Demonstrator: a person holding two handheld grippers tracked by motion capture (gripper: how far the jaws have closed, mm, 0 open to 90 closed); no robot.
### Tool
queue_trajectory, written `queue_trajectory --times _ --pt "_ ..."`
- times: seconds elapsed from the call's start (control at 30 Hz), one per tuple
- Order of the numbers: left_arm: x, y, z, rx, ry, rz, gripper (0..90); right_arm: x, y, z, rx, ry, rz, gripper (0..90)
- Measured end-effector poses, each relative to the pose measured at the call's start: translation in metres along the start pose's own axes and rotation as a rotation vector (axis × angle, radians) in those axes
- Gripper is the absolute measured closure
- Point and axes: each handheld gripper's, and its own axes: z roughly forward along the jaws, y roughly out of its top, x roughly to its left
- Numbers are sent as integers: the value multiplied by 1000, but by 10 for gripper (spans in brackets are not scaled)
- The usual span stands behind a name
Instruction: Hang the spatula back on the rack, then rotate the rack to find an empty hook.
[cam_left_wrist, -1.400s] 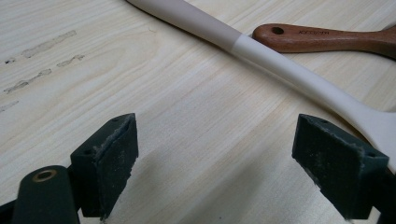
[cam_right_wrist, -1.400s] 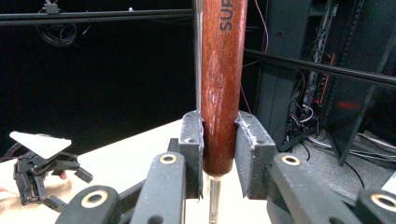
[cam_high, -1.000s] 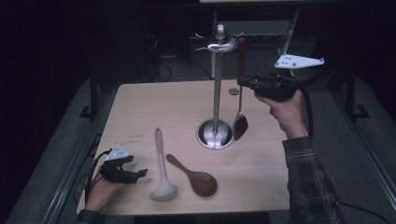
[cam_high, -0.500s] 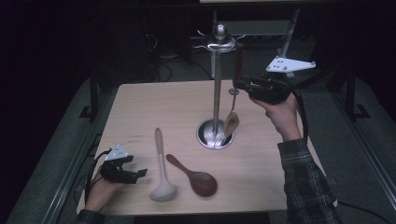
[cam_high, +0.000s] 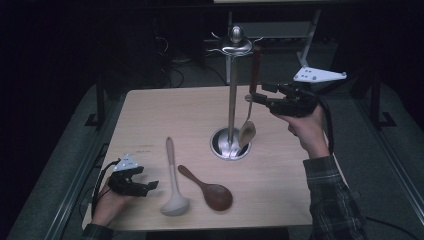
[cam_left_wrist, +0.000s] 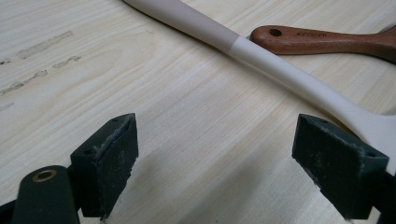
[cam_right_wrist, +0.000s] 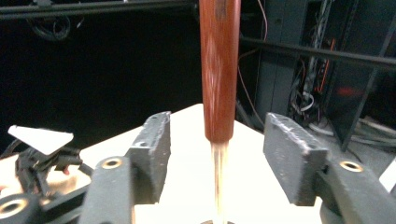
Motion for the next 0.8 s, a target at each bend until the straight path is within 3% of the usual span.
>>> queue_trajectory --times 0.13,0.37,0.6,0.8 --pt "0 3 1 -7 -7 -17 140 0 -14 -7 43 -29 1 337" --pt "0 11 4 -3 -15 1 141 2 -43 -17 113 -76 10 268" --pt "-5 20 5 7 -30 7 140 -2 -84 -30 157 -127 56 207" --pt "-11 32 1 -8 -47 8 176 -5 -120 -36 187 -140 93 186"
